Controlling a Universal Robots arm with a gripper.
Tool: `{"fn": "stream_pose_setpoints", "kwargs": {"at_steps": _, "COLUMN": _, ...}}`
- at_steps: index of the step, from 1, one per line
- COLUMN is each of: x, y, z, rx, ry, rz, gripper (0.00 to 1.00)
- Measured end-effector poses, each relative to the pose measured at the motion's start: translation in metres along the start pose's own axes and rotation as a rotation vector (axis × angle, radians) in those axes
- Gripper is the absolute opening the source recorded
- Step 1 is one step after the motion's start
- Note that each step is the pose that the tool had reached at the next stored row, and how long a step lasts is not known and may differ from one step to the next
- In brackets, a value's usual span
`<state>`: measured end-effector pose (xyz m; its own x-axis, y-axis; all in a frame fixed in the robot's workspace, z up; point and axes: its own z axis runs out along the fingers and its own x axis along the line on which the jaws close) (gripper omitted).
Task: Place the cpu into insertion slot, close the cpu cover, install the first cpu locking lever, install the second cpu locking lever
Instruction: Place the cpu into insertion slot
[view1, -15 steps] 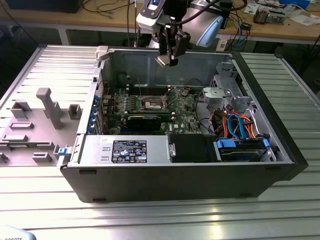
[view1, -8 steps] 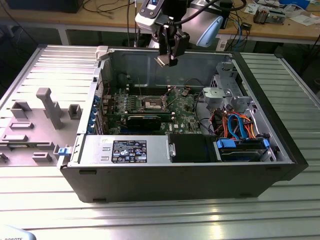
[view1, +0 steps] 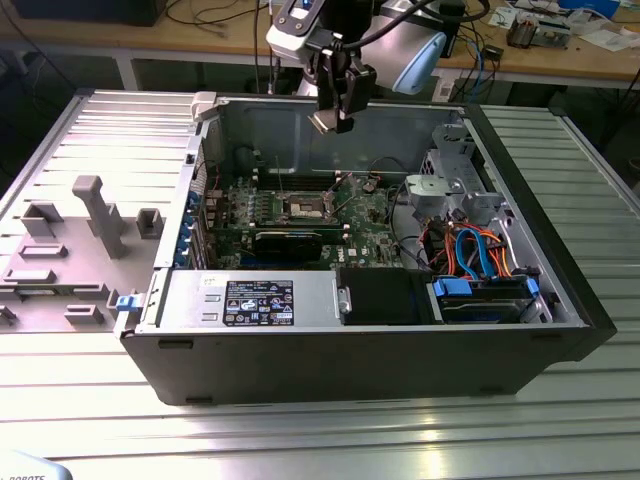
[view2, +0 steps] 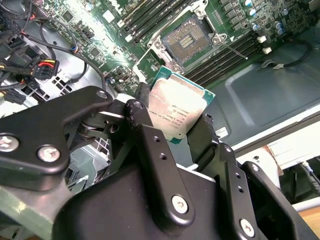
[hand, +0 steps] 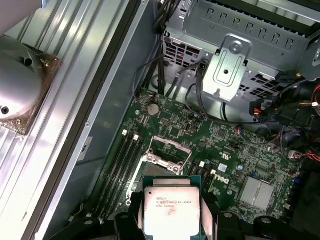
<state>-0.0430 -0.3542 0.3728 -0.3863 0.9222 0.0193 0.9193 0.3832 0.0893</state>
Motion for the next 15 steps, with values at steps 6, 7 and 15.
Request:
{"fn": "stream_pose_setpoints", "kwargs": {"at_steps": 6, "x": 0.0, "y": 0.0, "z": 0.0, "rx": -0.0003, "ry": -0.0013, "rz": 0.014, "gripper": 0.54}}
{"fn": "stream_pose_setpoints", "kwargs": {"at_steps": 7, "x": 0.0, "y": 0.0, "z": 0.0, "rx": -0.0003, "ry": -0.0013, "rz": 0.015, "gripper": 0.54}}
{"fn": "stream_pose_setpoints", "kwargs": {"at_steps": 15, "x": 0.0, "y": 0.0, "z": 0.0, "rx": -0.0003, "ry": -0.0016, "rz": 0.018, "gripper": 0.54}}
